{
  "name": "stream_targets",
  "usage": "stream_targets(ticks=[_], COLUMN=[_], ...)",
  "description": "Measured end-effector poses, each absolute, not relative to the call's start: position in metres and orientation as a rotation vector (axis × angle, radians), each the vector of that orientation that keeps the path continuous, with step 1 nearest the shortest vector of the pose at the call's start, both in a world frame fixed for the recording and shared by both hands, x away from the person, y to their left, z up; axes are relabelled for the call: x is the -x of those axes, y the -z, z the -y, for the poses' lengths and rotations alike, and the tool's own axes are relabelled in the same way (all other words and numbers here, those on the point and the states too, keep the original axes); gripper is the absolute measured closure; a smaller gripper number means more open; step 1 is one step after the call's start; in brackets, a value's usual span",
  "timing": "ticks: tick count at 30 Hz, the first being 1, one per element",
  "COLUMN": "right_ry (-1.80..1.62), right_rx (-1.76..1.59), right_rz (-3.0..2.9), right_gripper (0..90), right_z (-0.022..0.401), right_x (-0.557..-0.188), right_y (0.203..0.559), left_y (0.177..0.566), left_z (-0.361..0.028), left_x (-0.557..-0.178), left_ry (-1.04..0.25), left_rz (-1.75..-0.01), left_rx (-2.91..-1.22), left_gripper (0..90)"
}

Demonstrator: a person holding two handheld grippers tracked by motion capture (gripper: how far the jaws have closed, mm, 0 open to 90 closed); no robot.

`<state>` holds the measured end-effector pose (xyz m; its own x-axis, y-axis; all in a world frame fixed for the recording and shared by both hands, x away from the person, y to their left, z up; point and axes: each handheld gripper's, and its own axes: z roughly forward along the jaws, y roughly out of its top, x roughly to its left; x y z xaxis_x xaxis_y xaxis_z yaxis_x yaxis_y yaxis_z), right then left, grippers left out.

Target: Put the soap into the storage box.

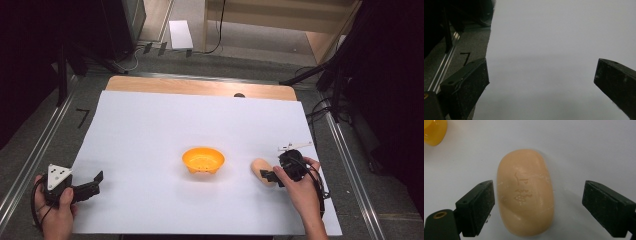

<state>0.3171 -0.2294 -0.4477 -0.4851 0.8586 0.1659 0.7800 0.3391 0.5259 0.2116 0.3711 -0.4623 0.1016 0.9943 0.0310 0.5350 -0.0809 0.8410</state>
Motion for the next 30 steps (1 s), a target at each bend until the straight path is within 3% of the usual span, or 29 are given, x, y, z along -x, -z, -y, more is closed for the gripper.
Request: stream_targets(ticks=[7, 20, 30], right_ry=[-0.799, -0.717, -0.692], right_rx=[-1.508, -1.485, -1.45], right_rz=[-2.492, -2.48, -2.48], right_gripper=[13.9, 31.5, 32.3], right_z=[0.217, 0.209, 0.207], right_x=[-0.318, -0.317, -0.315], right_y=[0.454, 0.461, 0.462], left_y=[0.462, 0.462, 0.462], left_z=[-0.371, -0.372, -0.372], left_x=[-0.211, -0.211, -0.211], left_ry=[-0.859, -0.856, -0.855], left_rz=[-1.511, -1.502, -1.504], left_rx=[-1.698, -1.686, -1.685], left_gripper=[0.1, 0.1, 0.2])
